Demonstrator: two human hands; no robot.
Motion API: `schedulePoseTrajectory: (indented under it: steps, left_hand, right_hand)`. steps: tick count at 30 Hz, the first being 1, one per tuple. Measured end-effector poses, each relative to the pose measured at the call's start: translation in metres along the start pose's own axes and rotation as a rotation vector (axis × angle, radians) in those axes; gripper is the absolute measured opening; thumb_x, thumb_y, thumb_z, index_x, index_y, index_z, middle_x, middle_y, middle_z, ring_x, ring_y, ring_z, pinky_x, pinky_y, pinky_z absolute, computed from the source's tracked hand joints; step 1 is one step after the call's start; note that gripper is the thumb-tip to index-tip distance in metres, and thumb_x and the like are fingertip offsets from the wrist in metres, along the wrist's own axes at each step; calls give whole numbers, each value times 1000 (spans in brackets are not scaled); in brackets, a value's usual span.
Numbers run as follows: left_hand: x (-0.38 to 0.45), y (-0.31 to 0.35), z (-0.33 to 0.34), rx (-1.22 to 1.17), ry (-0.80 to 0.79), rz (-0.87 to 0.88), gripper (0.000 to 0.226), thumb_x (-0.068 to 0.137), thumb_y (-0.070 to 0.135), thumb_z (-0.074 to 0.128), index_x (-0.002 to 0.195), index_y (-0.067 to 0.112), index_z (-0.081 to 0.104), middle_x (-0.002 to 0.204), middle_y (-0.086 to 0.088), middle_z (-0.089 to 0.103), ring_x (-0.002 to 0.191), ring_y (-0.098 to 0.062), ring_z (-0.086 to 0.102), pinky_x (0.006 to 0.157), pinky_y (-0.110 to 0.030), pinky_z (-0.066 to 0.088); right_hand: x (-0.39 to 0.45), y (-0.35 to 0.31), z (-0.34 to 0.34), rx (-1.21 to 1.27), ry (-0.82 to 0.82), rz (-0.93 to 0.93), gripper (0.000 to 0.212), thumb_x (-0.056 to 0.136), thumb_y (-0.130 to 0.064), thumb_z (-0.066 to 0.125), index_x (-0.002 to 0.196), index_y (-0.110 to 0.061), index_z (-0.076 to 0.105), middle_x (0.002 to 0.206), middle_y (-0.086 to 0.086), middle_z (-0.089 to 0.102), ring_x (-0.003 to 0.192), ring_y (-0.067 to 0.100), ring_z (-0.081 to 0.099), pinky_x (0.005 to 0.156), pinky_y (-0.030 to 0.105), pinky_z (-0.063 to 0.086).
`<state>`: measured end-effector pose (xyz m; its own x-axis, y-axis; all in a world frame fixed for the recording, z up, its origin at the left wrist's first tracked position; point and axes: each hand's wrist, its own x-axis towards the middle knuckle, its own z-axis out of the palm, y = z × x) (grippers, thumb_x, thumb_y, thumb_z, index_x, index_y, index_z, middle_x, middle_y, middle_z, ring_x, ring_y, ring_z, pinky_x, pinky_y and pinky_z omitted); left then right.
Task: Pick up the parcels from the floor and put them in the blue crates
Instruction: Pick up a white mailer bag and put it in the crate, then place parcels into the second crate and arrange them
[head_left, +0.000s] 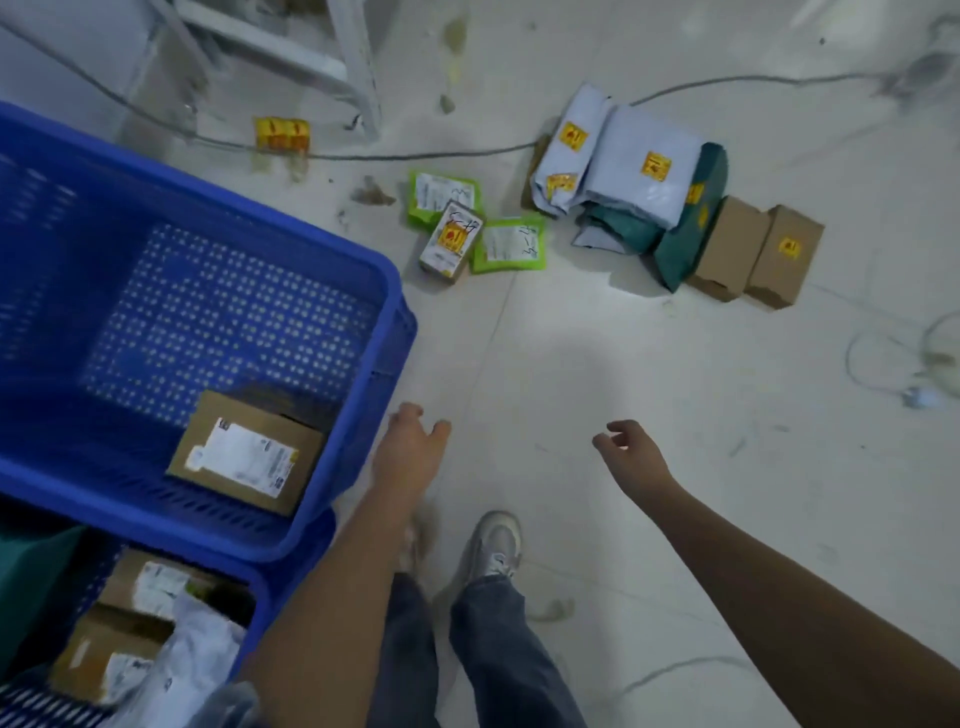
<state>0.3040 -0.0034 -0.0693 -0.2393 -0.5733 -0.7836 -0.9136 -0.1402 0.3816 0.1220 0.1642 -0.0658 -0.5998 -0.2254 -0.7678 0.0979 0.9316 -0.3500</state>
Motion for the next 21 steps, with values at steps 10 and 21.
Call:
schedulePoseTrajectory:
  steps: [10,21]
  left_hand:
    - [89,63,37,-202,-92,-324,50,91,31,46,125,-5,43,121,-26,56,107,-39,58,94,-49,50]
    - [188,149,-14,145,-130,-184,34,94,20,45,64,6,38,68,-11,46,63,-23,47,67,-32,40]
  right_hand:
    - [58,13,-24,104,-13,185,43,93,-27,51,129,-6,45,94,4,56,88,23,55,83,34,42]
    - [146,-63,-64,455,60,362,29,89,-26,53,111,-7,50,97,8,58,87,27,59,86,43,49]
